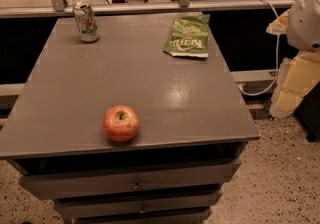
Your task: Move apple near 7up can
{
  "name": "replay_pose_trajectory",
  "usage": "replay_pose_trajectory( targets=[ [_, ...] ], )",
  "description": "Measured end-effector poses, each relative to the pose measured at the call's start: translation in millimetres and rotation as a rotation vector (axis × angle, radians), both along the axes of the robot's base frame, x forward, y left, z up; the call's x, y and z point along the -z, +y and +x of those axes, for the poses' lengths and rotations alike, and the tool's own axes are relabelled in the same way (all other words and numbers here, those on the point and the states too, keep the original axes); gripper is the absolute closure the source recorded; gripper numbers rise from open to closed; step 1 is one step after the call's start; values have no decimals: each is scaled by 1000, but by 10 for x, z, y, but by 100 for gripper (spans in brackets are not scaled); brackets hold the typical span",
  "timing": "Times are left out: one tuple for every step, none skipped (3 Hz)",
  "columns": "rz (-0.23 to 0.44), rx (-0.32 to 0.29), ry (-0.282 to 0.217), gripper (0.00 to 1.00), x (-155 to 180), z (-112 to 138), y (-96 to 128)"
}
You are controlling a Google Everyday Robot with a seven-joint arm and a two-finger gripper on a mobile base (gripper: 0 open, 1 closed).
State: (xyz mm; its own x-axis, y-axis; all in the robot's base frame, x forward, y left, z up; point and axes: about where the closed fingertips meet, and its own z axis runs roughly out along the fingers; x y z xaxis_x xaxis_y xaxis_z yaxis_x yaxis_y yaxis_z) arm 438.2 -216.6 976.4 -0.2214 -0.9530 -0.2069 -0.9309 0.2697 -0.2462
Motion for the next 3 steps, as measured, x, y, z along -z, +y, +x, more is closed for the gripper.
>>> replay_pose_trajectory(
  targets=[
    [21, -10, -4, 0, 35, 17, 62],
    [167, -79, 26, 0, 404, 86, 474],
    [357, -171, 65, 0, 806, 149, 1121]
  ],
)
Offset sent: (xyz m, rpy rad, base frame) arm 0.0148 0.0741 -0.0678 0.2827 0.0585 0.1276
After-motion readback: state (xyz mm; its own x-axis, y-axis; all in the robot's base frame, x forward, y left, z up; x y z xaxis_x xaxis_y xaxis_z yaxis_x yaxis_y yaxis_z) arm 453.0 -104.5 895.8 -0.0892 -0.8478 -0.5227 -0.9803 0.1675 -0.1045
